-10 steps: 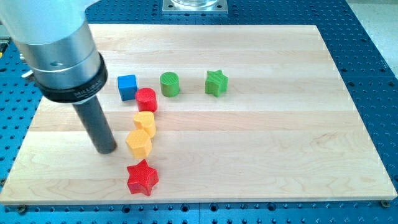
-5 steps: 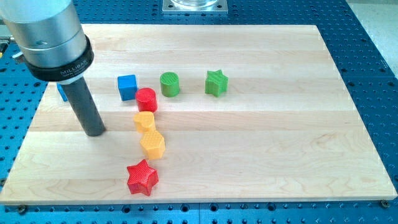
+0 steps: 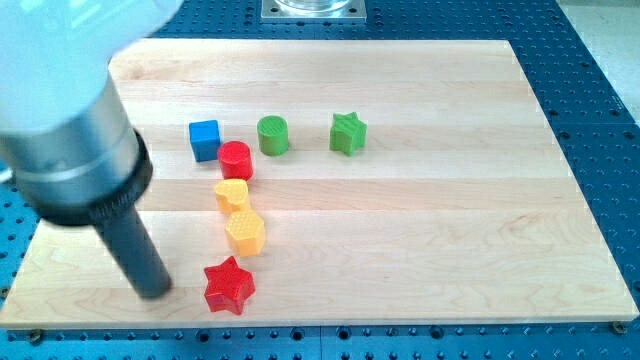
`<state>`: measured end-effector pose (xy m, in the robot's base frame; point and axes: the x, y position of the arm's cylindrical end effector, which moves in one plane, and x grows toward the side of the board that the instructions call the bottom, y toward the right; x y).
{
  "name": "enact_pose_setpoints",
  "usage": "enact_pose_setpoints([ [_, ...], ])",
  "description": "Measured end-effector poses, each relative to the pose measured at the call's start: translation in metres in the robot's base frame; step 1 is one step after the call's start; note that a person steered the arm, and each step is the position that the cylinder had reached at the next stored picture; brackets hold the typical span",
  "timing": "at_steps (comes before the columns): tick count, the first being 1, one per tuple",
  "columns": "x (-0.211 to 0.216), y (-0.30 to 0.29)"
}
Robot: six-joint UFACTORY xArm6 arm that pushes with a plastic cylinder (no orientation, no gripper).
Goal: Adjust the hexagon and red star
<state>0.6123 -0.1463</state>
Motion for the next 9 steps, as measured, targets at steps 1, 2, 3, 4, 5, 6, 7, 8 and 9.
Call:
enact_pose_setpoints([
  [1, 0.005, 0.05],
  [2, 0.006, 0.144],
  [3, -0.014, 0.217],
  [4, -0.049, 0.188],
  [5, -0.04, 0.141],
  [6, -0.036, 0.132],
  [7, -0.019, 0.122],
  [8, -0.017, 0.116],
  [9, -0.017, 0.116],
])
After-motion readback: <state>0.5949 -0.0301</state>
